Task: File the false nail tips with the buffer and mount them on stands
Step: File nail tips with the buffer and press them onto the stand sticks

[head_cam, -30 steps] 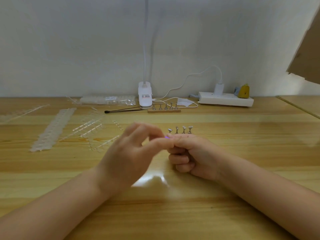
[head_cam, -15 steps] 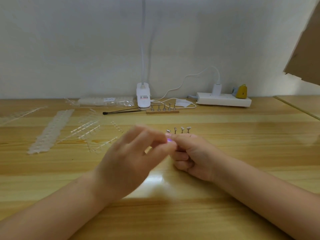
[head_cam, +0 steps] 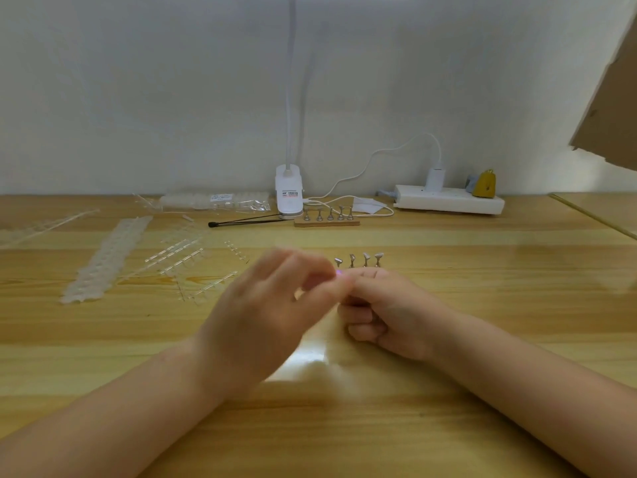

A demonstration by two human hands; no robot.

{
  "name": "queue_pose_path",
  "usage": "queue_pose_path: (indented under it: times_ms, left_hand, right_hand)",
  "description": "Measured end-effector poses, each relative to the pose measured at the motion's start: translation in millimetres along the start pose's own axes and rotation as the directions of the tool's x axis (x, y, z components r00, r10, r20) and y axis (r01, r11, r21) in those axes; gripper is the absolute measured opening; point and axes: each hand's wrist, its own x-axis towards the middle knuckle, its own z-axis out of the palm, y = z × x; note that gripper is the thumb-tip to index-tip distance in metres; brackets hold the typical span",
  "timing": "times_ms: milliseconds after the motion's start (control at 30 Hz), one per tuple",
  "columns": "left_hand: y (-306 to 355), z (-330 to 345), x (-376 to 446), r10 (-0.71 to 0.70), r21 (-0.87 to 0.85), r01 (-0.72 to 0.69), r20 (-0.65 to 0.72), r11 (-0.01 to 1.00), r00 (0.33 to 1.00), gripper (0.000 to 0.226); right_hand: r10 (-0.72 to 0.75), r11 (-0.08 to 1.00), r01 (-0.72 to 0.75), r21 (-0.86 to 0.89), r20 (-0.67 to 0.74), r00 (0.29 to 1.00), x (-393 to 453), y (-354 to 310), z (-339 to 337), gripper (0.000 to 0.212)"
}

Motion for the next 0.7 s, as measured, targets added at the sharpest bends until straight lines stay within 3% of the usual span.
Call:
queue_pose_path:
  times_ms: [100,267,433,600,700]
  left_hand:
    - [-9.3,-4.0,-0.8,-0.068,0.051,0.069,-0.019,0.996,0.997,0.026]
    - [10.4,0.0,0.7,0.018,-0.092,-0.019,-0.017,0.996,1.000,0.020]
    - [-9.5,-2.7,-2.4,-0.122,0.011,0.122,-0.010,0.993,0.993,0.021]
    - [9.5,1.8,1.0,0.023,-0.131,-0.025,-0.021,0.991,1.000,0.018]
    - [-6.6,-1.6,-0.7,-0.098,-0.036,0.098,-0.003,0.995,0.995,0.018]
  right_hand:
    - [-0.003,0.998,0.006,0.061,-0.036,0.999,1.0,-0.2,-0.7,0.027]
    - [0.012,1.000,-0.012,0.018,0.021,1.000,0.6,0.8,-1.2,0.025]
    - [0.011,0.996,-0.008,0.090,-0.037,0.999,2.2,0.5,-3.1,0.024]
    - [0.008,1.000,-0.008,0.002,0.050,0.999,0.3,1.6,-1.6,0.018]
    - [0.019,0.997,-0.020,0.068,0.025,1.000,0.5,-0.9,-2.7,0.021]
